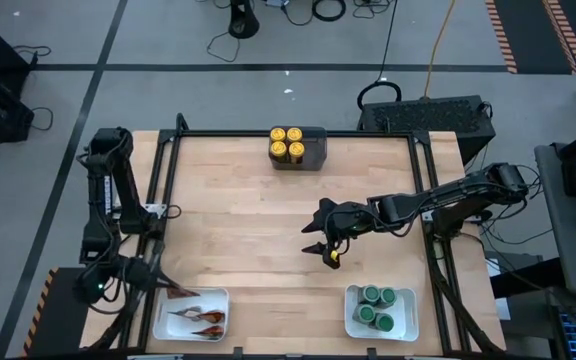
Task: Sort spices by type
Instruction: Put the orange seasoning pack into the left white bin
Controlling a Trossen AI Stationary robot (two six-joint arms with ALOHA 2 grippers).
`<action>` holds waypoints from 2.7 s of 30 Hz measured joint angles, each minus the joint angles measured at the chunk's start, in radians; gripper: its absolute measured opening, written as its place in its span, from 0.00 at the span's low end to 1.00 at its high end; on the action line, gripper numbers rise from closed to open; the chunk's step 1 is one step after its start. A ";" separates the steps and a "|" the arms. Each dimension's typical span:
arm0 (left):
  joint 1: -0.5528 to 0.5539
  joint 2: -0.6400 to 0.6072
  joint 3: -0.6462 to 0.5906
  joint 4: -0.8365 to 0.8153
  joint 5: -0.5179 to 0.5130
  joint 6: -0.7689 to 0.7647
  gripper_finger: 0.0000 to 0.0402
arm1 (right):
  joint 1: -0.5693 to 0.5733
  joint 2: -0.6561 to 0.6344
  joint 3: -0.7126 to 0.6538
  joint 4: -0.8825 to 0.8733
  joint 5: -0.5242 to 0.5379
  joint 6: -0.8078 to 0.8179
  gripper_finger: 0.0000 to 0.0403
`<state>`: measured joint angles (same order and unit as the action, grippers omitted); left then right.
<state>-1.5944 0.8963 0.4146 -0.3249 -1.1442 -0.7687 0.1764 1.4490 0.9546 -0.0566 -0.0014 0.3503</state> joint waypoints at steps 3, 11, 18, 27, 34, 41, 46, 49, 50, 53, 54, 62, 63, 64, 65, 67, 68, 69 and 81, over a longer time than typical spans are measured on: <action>0.001 0.003 -0.018 0.060 -0.006 0.025 0.00 | 0.000 0.000 0.000 0.000 0.000 0.001 0.63; 0.007 0.059 -0.063 0.089 0.009 -0.074 0.00 | 0.000 0.000 0.000 0.000 0.000 0.001 0.63; 0.028 0.084 -0.076 0.110 0.019 -0.081 0.00 | 0.000 0.000 0.000 0.000 0.000 0.001 0.63; 0.054 0.085 -0.076 0.108 0.037 -0.088 0.06 | 0.000 0.000 0.000 0.000 0.000 0.005 0.63; 0.078 0.085 -0.076 0.106 0.038 -0.089 0.08 | 0.000 0.000 0.000 0.000 0.000 0.005 0.63; 0.083 0.085 -0.076 0.106 0.038 -0.090 0.08 | 0.000 0.000 0.000 0.000 0.001 0.005 0.63; 0.083 0.085 -0.076 0.106 0.037 -0.108 0.08 | -0.001 0.000 0.000 0.000 0.000 0.003 0.63; 0.083 0.085 -0.077 0.106 0.019 -0.166 0.08 | -0.002 0.000 0.000 0.000 0.001 0.001 0.63; 0.083 0.085 -0.077 0.106 0.015 -0.182 0.09 | -0.004 0.000 0.000 0.000 0.000 0.001 0.63; 0.083 0.085 -0.077 0.105 0.013 -0.193 0.09 | -0.010 0.000 0.000 0.000 0.001 0.001 0.63; 0.083 0.085 -0.077 0.105 0.010 -0.193 0.09 | -0.012 0.000 0.000 0.000 0.001 0.001 0.63; 0.083 0.085 -0.077 0.145 0.094 -0.172 0.09 | -0.020 0.000 0.000 0.000 0.001 0.001 0.63; 0.083 0.085 -0.077 0.158 0.147 -0.124 0.08 | -0.020 0.000 0.000 0.000 0.001 0.001 0.63; 0.083 0.085 -0.077 0.179 0.201 -0.061 0.08 | -0.020 0.000 0.000 0.000 0.001 0.001 0.63; 0.083 0.085 -0.077 0.209 0.251 0.003 0.08 | -0.020 0.000 0.000 0.000 0.001 0.001 0.63; 0.084 0.085 -0.077 0.246 0.261 0.066 0.07 | -0.020 0.000 0.000 0.000 0.000 0.001 0.63; 0.084 0.085 -0.077 0.254 0.254 0.068 0.07 | -0.020 0.000 0.000 0.000 0.000 0.001 0.63; 0.084 0.085 -0.077 0.259 0.242 0.069 0.07 | -0.020 0.000 0.000 0.000 0.000 0.001 0.63; 0.114 0.085 -0.077 0.263 0.168 0.068 0.07 | -0.027 0.000 0.000 0.000 0.000 0.004 0.63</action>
<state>-1.4802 0.9817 0.3374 -0.0620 -0.9761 -0.7003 0.1497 1.4490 0.9546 -0.0563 -0.0010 0.3543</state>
